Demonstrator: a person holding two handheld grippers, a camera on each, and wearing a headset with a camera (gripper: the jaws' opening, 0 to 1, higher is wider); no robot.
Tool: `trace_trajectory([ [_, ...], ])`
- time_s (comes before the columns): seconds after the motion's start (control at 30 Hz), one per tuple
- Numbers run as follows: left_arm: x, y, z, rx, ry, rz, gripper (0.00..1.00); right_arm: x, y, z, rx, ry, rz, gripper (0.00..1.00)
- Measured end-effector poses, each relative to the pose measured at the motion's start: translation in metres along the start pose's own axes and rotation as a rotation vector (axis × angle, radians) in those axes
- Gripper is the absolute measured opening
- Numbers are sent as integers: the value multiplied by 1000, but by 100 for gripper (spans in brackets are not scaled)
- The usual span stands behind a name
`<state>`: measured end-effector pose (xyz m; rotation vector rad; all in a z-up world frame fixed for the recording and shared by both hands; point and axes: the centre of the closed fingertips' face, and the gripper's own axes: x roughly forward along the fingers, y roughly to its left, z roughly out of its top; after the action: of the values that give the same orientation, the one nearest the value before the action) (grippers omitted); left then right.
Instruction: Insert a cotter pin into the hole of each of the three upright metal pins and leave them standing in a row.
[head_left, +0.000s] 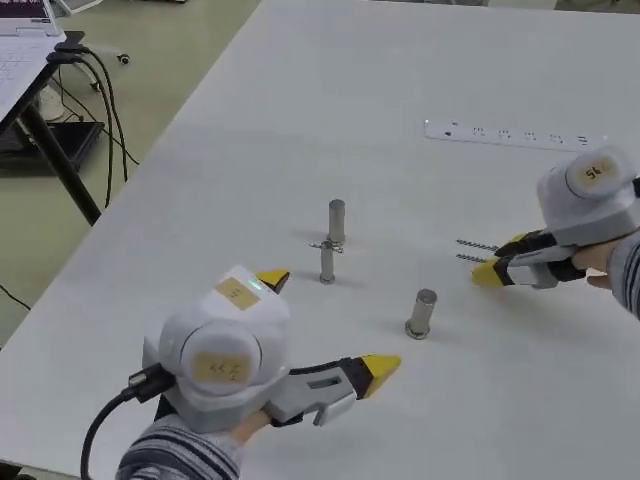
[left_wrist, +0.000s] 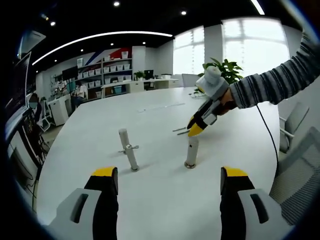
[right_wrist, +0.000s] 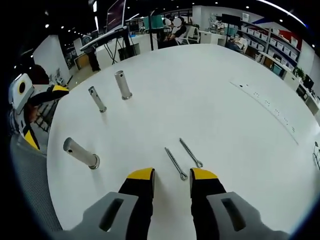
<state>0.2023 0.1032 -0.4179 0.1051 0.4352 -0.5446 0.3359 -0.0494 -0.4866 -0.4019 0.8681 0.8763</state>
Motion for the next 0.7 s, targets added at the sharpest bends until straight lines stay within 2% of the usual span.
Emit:
trace_trajectory([
  [0.2, 1, -1, -1, 3, 7, -4, 82, 2, -5, 0, -11, 20, -2, 16],
  [0.37, 1, 0, -2, 2, 12, -2, 81, 3, -7, -1, -77, 44, -18, 13],
  [0.5, 1, 1, -3, 0, 16, 0, 81, 3, -6, -1, -87, 60, -11, 12],
  [0.7, 0, 0, -2, 0, 11, -4, 81, 3, -3, -3, -103, 84, -14, 3],
])
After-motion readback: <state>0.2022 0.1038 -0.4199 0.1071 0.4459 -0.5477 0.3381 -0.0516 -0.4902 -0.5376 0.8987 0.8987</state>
